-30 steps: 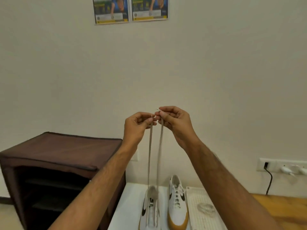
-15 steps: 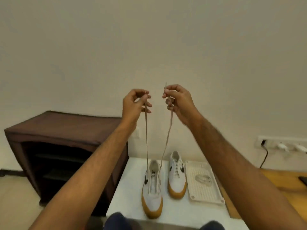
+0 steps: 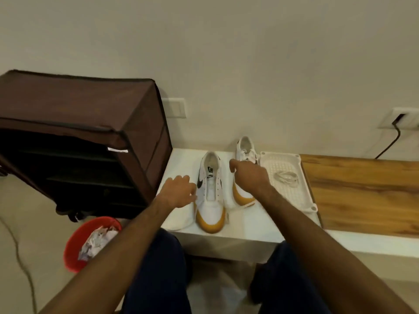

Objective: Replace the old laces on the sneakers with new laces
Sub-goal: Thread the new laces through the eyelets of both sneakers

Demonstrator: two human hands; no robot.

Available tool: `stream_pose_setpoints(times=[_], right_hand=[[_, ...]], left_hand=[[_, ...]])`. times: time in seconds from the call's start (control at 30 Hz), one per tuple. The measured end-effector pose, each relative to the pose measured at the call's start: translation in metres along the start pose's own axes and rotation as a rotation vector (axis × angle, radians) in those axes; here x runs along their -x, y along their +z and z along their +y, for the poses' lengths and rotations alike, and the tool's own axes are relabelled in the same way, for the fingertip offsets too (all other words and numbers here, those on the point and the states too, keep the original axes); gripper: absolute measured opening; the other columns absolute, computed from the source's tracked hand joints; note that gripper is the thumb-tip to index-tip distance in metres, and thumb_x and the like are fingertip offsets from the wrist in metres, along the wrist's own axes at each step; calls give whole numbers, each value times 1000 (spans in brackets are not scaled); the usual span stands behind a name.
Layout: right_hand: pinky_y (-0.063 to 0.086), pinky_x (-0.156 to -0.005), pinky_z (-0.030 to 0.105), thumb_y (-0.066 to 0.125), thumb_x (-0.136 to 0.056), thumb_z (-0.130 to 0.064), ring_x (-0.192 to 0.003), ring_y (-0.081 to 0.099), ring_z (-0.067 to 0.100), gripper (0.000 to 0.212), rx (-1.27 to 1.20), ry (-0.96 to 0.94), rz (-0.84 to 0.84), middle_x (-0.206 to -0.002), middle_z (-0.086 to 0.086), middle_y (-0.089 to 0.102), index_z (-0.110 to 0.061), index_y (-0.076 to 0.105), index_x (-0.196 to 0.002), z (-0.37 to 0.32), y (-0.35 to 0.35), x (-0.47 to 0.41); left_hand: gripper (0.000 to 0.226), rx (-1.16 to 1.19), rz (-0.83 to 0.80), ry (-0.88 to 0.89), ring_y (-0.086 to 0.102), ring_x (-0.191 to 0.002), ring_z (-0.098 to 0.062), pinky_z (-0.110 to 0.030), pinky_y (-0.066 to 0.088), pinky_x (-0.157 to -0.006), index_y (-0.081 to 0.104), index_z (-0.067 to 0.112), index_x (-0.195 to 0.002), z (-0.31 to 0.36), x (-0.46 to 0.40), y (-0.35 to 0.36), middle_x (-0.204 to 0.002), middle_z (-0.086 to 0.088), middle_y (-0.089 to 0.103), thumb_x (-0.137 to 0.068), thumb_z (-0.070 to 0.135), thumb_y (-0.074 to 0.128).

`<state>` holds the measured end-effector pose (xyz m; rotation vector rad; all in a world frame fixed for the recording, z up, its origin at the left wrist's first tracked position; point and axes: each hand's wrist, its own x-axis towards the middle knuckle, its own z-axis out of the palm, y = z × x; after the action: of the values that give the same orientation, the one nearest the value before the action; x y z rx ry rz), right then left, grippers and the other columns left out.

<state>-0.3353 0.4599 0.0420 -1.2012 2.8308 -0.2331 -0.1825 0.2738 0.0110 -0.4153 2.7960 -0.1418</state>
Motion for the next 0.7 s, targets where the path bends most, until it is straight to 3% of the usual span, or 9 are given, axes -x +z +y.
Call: stream_pose_setpoints(times=[0.07, 0.17, 0.23, 0.33, 0.43, 0.57, 0.7], right_hand=[[56, -83, 41, 42, -95, -5, -101, 66, 28, 29, -184, 59, -129, -108, 4, 68, -15, 68, -103, 5, 34, -3], [51, -95, 37, 46, -98, -4, -114, 63, 28, 29, -461, 128, -253, -120, 12, 68, -4, 72, -109, 6, 80, -1], [50, -88, 34, 56, -101, -19, -106, 65, 25, 23, -585, 166, -220, -111, 11, 70, -2, 70, -108, 2, 104, 0], [51, -80, 32, 71, -93, -38, -90, 63, 14, 27, -688, 236, -89, -98, 1, 67, -12, 67, -100, 1, 127, -1], [51, -75, 29, 76, -88, -42, -84, 62, 10, 30, -736, 231, -26, -91, -3, 66, -14, 67, -98, 3, 134, -1], [45, -69, 24, 77, -85, -50, -80, 59, 6, 39, -764, 239, -37, -89, -5, 64, -16, 66, -101, 0, 135, -1], [48, -74, 28, 78, -84, -47, -84, 60, 12, 41, -758, 252, -36, -92, -1, 64, -14, 65, -104, 1, 138, -1]], left_hand=[[43, 129, -58, 3, 54, -112, -25, -40, 42, -94, 63, 24, -113, 11, -12, 25, -118, -4, 56, -97, 62, 49], [39, 316, -45, -14, 55, -93, -20, -35, 40, -77, 53, 22, -96, 21, -25, 56, -103, -2, 58, -93, 60, 58], [29, 418, 3, 23, 54, -90, -20, -35, 41, -74, 53, 22, -95, 21, -29, 68, -98, 0, 53, -96, 50, 60], [16, 518, 72, 120, 54, -95, -20, -36, 44, -79, 63, 19, -103, 16, -30, 78, -98, 4, 49, -101, 34, 56], [12, 680, 159, 103, 56, -89, -18, -36, 48, -80, 63, 17, -99, 11, -28, 78, -92, 8, 59, -102, 24, 54], [22, 827, 242, -28, 57, -79, -11, -30, 45, -69, 51, 25, -82, 14, -27, 71, -77, 14, 60, -103, 17, 49], [7, 807, 196, -10, 58, -88, -12, -29, 49, -74, 55, 25, -95, 18, -25, 73, -95, 7, 63, -99, 19, 54]])
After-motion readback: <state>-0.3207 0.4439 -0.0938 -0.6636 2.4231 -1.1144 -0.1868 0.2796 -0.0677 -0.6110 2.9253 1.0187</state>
